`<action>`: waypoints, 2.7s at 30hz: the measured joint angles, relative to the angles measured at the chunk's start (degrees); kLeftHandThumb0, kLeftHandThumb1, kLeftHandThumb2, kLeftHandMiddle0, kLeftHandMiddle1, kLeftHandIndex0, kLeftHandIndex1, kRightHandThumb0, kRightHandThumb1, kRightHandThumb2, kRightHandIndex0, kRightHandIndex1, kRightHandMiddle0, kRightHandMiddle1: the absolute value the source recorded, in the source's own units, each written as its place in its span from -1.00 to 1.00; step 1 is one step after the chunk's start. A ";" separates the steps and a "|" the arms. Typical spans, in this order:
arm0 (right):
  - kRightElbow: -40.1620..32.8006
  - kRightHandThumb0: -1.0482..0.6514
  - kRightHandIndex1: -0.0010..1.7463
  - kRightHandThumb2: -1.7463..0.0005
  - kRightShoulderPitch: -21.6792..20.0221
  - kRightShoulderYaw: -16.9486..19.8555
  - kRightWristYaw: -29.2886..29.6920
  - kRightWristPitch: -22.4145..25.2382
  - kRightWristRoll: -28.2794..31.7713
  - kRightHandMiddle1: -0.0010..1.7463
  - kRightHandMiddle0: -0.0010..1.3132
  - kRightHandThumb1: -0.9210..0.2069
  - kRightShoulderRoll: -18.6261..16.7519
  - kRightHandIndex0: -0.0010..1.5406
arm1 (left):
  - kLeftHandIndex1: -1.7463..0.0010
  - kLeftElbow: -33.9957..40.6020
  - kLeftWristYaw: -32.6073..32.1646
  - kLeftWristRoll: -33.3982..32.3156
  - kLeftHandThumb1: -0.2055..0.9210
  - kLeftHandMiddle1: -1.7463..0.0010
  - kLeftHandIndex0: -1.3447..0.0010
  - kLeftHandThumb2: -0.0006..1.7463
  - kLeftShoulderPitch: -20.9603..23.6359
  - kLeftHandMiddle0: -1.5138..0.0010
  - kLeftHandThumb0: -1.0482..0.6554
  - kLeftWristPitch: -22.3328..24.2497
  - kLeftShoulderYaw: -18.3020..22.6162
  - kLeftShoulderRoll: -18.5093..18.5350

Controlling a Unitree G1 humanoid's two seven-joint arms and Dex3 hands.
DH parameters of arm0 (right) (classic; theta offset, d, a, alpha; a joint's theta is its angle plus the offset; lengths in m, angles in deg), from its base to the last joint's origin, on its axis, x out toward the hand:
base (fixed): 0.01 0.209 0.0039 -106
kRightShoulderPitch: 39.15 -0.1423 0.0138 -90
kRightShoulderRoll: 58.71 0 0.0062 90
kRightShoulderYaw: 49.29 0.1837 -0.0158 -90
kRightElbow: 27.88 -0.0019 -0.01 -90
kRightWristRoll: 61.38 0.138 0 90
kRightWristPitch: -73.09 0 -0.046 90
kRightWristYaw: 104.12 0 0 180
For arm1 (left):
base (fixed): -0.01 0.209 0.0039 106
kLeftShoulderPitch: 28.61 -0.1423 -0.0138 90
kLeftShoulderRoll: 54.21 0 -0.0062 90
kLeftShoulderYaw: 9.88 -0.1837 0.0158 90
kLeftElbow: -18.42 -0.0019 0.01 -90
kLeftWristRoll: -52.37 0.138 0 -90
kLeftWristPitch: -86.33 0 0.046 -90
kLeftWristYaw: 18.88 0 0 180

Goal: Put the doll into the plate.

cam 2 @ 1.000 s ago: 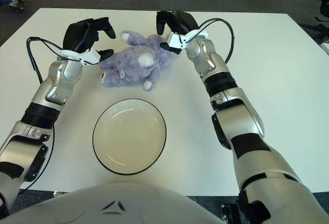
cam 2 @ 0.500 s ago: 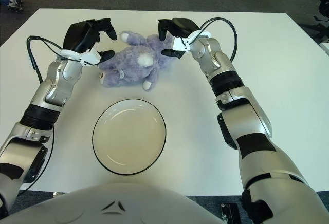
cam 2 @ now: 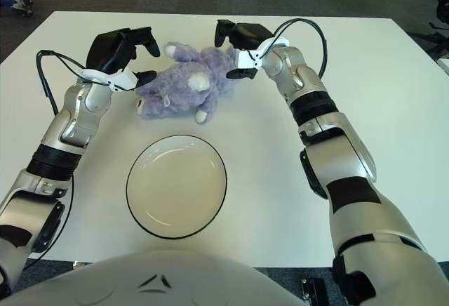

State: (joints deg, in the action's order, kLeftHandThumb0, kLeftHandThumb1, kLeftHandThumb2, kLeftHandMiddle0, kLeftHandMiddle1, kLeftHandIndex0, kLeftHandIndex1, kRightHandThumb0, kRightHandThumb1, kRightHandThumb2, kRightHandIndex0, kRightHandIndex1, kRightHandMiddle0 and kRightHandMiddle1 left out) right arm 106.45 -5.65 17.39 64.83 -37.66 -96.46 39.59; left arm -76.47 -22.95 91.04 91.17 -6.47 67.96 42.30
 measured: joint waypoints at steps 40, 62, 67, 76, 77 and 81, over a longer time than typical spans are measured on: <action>-0.73 -0.21 -0.58 -0.20 -0.84 1.90 -13.99 1.38 5.32 -0.86 -1.00 0.23 0.26 -0.91 | -0.44 -1.52 0.46 -0.50 -0.42 -1.00 -0.24 0.59 -0.27 0.04 0.21 -2.26 -0.02 -0.07; 6.08 -0.03 -0.34 -0.31 -1.79 -2.31 -13.17 -4.64 3.44 -0.80 -1.00 0.40 -1.40 -0.71 | -0.86 -1.65 0.44 -1.25 -0.39 -0.89 -0.02 0.66 -0.28 0.10 0.22 -2.75 -0.05 -0.79; 8.83 0.14 -0.32 -0.39 -3.00 -3.77 -12.15 -6.05 2.10 -0.73 -1.00 0.46 -2.20 -0.71 | -0.87 -1.64 0.44 -1.54 -0.39 -0.89 -0.02 0.66 -0.33 0.10 0.22 -2.89 -0.04 -1.10; 14.13 0.05 -0.01 -0.36 -4.96 -7.00 -7.86 -7.87 -1.08 -0.48 -1.00 0.47 -4.15 -0.62 | -0.87 -1.52 0.38 -1.47 -0.40 -0.90 -0.02 0.67 -0.63 0.10 0.22 -3.10 -0.12 -1.33; 14.66 0.03 0.02 -0.35 -5.03 -7.37 -7.04 -7.94 -1.56 -0.47 -1.00 0.46 -4.41 -0.61 | -0.87 -1.44 0.38 -1.47 -0.40 -0.90 -0.02 0.67 -0.64 0.10 0.22 -3.09 -0.15 -1.36; 15.98 -0.08 0.10 -0.30 -5.20 -8.75 -4.08 -7.89 -2.87 -0.50 -1.00 0.43 -5.16 -0.62 | -0.57 -0.87 0.37 -1.56 -0.43 -0.97 -0.17 0.62 -0.94 0.04 0.21 -3.11 -0.15 -1.47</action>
State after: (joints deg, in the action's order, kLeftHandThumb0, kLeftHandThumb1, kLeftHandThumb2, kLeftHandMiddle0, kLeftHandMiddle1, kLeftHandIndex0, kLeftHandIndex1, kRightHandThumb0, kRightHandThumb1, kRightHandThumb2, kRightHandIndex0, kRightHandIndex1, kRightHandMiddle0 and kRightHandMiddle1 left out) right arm 122.43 -10.85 8.64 60.75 -45.55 -99.33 34.43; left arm -77.34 -22.58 89.48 90.22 -9.58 67.81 40.83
